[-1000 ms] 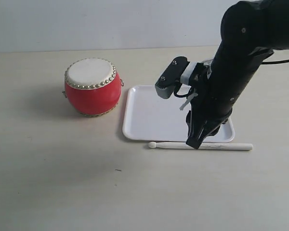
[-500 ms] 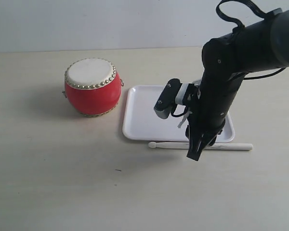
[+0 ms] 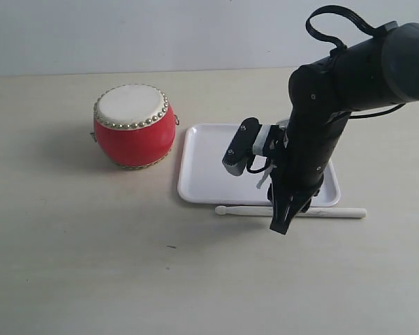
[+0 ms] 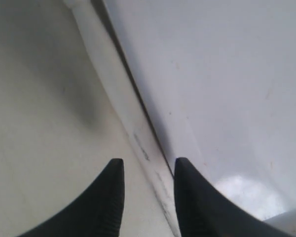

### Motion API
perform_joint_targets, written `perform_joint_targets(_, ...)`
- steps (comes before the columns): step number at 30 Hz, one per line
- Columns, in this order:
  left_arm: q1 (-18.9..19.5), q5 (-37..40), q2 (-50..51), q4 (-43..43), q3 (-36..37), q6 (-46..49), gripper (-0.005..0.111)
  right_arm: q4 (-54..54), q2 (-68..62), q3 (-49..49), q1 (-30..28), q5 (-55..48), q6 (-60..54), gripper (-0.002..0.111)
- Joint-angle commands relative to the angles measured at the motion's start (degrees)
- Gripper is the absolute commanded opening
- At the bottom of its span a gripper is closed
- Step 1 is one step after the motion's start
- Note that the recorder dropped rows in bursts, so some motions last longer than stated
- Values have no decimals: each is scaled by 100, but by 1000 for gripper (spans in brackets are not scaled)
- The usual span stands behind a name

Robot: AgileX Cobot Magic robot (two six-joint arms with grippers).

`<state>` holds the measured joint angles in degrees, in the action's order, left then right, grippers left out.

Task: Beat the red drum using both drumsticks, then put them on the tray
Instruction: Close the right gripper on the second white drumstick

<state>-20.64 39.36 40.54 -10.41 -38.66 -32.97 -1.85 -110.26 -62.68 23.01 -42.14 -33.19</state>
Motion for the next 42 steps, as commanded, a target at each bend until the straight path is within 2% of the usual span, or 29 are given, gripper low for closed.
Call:
perform_joint_targets(1,10,-48,-30,5,11,26,0,-13,7,-50,-1,8,66,34)
perform_joint_targets(23,10,-48,-30,5,11,26,0,155,-161,-50,-1,-139,195,34)
perform_joint_targets(35,10,-48,-30,5,11,26,0,362,-161,-50,-1,-719,147,34)
perform_joint_targets(38,10,-48,-30,5,11,26,0,275,-161,-50,-1,-741,175,34)
perform_joint_targets(42,10,-48,-30,5,11,26,0,-317,-161,-50,-1,-1072,792,34)
